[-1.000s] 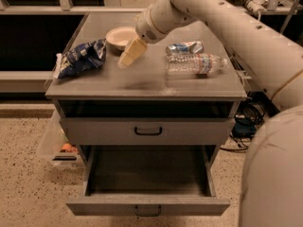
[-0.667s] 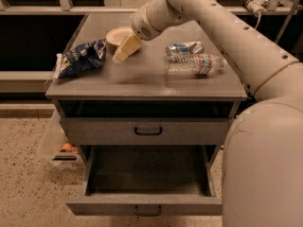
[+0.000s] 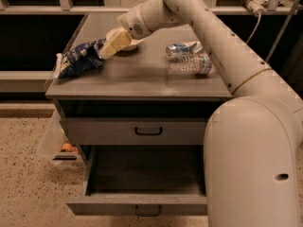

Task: Place blue chip bag into middle drawer

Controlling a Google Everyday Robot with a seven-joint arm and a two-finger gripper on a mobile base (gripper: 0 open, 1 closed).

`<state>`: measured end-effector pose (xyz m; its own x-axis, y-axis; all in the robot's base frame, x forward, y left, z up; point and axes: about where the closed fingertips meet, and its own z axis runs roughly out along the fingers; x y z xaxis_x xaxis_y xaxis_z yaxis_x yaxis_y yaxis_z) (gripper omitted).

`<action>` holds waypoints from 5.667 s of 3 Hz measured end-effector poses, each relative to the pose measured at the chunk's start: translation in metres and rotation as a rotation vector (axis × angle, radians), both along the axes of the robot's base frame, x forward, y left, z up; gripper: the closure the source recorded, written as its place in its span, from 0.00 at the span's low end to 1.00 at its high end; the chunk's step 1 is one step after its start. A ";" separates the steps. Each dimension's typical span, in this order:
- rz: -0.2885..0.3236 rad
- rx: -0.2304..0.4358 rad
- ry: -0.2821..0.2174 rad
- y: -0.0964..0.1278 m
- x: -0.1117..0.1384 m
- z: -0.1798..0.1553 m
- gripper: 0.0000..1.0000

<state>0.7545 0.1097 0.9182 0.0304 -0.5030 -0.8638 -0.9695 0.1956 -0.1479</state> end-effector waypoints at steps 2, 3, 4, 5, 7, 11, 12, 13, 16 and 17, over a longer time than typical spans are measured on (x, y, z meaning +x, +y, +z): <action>0.121 0.122 0.165 0.048 -0.021 -0.001 0.00; 0.126 0.099 0.176 0.059 -0.026 -0.001 0.00; 0.114 0.041 0.167 0.068 -0.028 -0.010 0.00; 0.114 0.022 0.170 0.069 -0.029 -0.018 0.00; 0.114 0.022 0.170 0.069 -0.029 -0.018 0.41; 0.101 0.006 0.200 0.047 -0.047 -0.015 1.00; 0.048 0.016 0.247 0.004 -0.093 0.008 1.00; 0.000 0.019 0.308 -0.037 -0.151 0.022 1.00; -0.229 0.024 0.433 -0.110 -0.277 0.008 1.00; -0.226 0.024 0.433 -0.109 -0.277 0.008 1.00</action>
Offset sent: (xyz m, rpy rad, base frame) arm -0.0282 0.0592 0.0061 0.1691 0.2478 0.1628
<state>0.4772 0.0006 0.9266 -0.4418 -0.4351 -0.7845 -0.8738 0.4068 0.2664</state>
